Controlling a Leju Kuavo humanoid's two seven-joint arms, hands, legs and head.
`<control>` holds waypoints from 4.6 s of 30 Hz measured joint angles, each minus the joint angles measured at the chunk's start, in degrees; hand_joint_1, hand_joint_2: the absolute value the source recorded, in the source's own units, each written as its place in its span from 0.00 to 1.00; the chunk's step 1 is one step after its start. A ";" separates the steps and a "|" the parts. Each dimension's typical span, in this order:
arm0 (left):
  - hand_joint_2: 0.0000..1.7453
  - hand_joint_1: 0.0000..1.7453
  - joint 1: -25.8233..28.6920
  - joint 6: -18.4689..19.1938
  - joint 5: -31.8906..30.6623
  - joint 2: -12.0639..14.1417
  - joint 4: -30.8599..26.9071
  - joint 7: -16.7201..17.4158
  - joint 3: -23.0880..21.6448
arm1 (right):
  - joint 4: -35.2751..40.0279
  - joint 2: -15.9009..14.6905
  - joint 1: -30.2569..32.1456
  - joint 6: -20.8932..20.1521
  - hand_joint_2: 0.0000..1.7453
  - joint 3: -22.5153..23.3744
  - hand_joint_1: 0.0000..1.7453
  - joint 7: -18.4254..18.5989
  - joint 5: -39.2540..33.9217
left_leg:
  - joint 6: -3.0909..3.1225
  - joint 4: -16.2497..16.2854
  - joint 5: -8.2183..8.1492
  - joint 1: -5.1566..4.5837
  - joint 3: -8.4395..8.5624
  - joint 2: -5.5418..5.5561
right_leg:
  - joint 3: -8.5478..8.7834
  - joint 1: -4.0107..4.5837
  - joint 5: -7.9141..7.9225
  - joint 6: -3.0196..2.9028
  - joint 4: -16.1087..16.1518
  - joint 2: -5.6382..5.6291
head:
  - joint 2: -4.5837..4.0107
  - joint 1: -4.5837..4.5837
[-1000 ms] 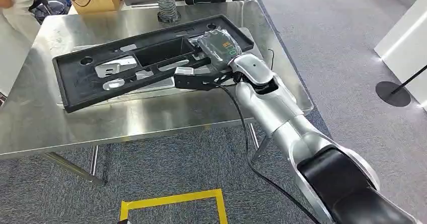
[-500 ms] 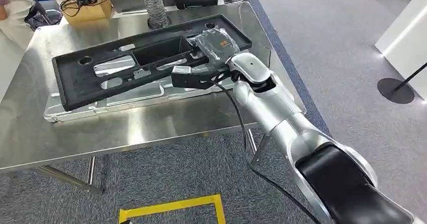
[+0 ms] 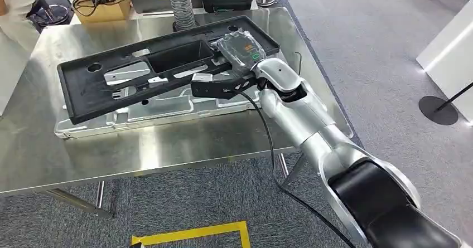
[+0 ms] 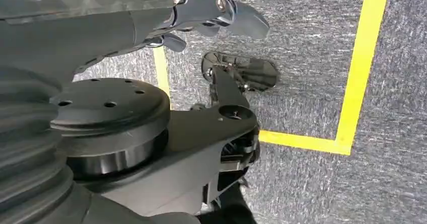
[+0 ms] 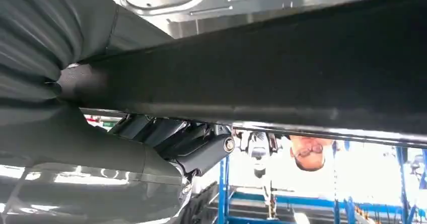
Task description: Take the parts from the cabinet and place them on the table.
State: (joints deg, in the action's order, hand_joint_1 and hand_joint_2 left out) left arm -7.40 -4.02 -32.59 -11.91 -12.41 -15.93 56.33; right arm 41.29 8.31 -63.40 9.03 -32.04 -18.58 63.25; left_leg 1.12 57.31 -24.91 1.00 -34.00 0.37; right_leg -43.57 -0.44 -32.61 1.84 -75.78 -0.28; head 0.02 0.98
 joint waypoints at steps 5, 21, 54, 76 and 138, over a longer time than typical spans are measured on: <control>1.00 0.00 0.03 0.00 0.02 -0.09 0.02 0.00 0.00 | -0.33 -0.04 -0.23 0.04 1.00 -0.02 1.00 0.02 -0.07 | -0.88 0.16 -1.75 -0.40 1.98 0.22 | 6.95 0.59 9.89 -1.38 17.57 0.06 | -0.02 0.09; 1.00 0.00 0.02 0.02 -0.44 0.04 0.04 0.00 -0.02 | -0.48 -0.17 0.09 0.07 1.00 -0.39 1.00 0.35 -0.07 | -2.44 0.43 0.86 -0.12 -0.89 -0.03 | 10.48 0.35 6.55 -2.06 18.19 -0.41 | 0.00 0.35; 1.00 0.00 0.14 -0.77 -0.20 0.15 0.04 1.18 -0.02 | 0.07 -0.68 1.75 0.20 1.00 -0.55 1.00 1.09 0.00 | -1.73 0.91 0.68 -0.35 -1.42 0.09 | 9.55 0.27 7.11 -1.64 18.11 -0.19 | 0.00 -0.33; 1.00 0.00 0.22 -1.05 -0.22 0.13 0.04 1.60 0.04 | -0.79 -0.76 3.29 1.27 1.00 -0.52 1.00 1.33 0.11 | -3.26 18.98 -8.55 -0.14 -9.17 -0.02 | 8.57 -0.09 8.32 -3.13 18.52 0.03 | 0.00 -0.28; 1.00 0.00 0.70 0.28 0.22 0.09 0.04 -1.99 0.15 | -16.57 0.68 10.11 7.23 1.00 2.93 0.00 1.84 1.88 | -3.40 18.66 -7.78 -0.12 -8.87 -0.03 | 8.42 -0.02 8.04 -3.20 17.97 0.09 | -0.02 -0.46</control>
State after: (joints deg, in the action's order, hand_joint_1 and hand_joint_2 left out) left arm -6.70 -3.74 -32.37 -11.82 -12.37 -17.92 56.48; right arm 24.72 8.98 -53.29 16.26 -29.11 -16.74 65.13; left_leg -2.27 75.96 -32.70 0.88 -42.88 0.34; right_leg -35.16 -0.46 -24.57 -1.36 -57.81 -0.19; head 0.00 0.52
